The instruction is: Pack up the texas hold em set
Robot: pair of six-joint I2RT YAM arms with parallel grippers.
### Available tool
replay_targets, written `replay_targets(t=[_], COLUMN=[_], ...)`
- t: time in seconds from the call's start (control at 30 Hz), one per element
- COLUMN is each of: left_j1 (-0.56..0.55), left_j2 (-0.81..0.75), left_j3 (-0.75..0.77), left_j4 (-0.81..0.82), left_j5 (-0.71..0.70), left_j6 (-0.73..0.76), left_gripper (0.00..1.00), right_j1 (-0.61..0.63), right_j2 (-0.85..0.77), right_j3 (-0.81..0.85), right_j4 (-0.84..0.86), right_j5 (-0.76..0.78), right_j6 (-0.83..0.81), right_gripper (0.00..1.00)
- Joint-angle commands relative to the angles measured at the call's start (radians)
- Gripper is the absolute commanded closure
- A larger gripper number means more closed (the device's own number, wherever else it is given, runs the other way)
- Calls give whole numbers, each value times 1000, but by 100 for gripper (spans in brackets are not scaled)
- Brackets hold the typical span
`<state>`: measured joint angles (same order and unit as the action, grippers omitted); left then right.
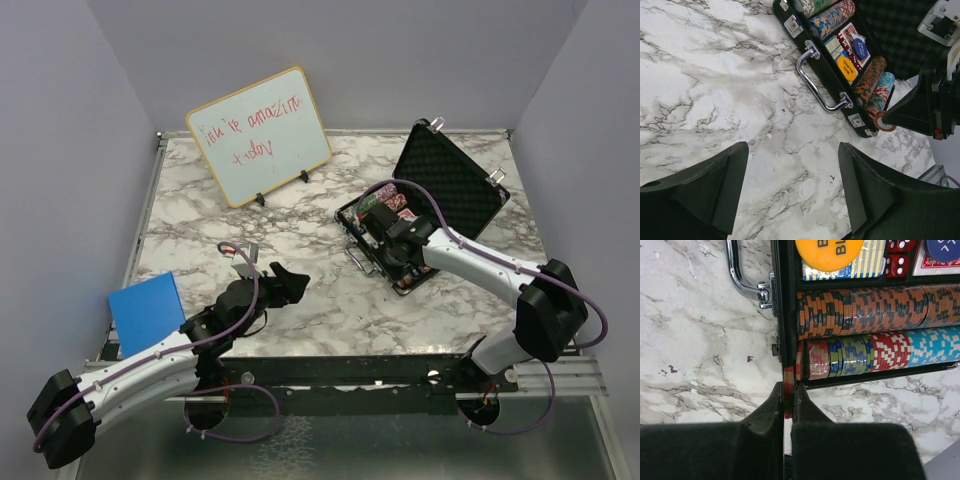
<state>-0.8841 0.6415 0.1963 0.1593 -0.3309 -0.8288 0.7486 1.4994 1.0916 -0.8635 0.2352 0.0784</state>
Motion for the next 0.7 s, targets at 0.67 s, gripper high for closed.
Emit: replay_targets(t=[0.67], left_j1=[0], left_j2=[-29], left_j3=[12], left_j4=[-29], left_j5=[-40], left_j6=[22], left_gripper=[21], right_j1=[-11], right_j2=[78], right_j3=[-4], right_j4=[19], right_j5=[116], right_j6=[-15], right_gripper=[96])
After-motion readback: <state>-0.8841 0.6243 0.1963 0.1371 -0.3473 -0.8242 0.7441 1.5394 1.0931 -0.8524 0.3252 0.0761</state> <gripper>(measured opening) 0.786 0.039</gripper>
